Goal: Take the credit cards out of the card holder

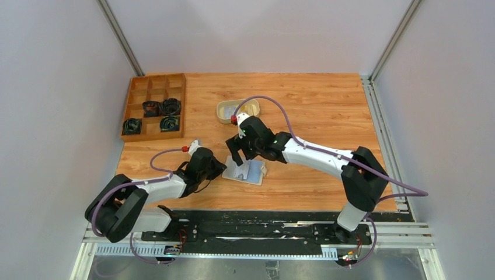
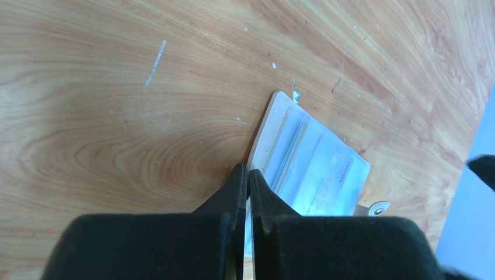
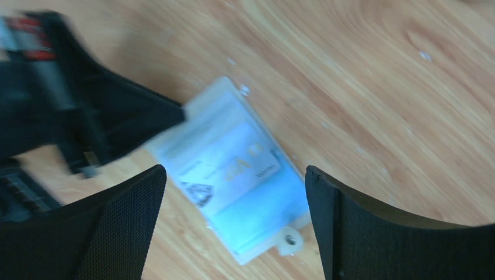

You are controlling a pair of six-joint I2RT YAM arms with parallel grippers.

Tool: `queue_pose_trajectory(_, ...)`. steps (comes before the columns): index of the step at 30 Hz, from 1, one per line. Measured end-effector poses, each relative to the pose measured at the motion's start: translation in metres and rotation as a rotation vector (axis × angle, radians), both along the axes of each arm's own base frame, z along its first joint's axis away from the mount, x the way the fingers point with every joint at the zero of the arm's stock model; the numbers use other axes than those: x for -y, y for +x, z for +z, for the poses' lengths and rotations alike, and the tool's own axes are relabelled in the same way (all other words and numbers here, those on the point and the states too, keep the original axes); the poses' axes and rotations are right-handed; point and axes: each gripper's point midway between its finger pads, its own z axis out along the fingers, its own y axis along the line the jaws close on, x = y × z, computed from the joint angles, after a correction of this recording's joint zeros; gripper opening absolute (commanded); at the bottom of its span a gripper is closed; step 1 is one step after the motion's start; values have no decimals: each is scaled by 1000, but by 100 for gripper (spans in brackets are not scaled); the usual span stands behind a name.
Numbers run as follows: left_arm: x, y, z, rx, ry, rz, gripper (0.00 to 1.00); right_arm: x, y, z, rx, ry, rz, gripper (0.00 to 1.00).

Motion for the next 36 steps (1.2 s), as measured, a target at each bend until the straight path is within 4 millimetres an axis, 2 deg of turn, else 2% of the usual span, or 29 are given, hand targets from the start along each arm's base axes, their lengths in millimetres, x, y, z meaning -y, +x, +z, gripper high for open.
queue_pose_trajectory(4, -9, 2, 1, 1, 23, 49, 0, -30, -4, 41, 8, 210, 86, 86)
queue_pose_trajectory(6, -15, 3, 3, 4, 39, 74, 0, -37, -4, 53, -5, 311, 100, 81)
queue_pose_trajectory(8, -19, 4, 5, 5, 57, 93, 0, -36, -4, 53, -41, 389, 90, 79)
queue_pose_trajectory(15, -29, 4, 1, -10, 105, 128, 0, -6, -15, 1, -277, 529, -21, 76)
queue_pose_trajectory(22, -33, 4, 0, -9, 119, 140, 0, -24, -21, 11, -365, 661, 28, 75)
queue_pose_trajectory(36, -38, 5, -2, -6, 136, 162, 0, -24, -23, -29, -476, 617, -49, 77)
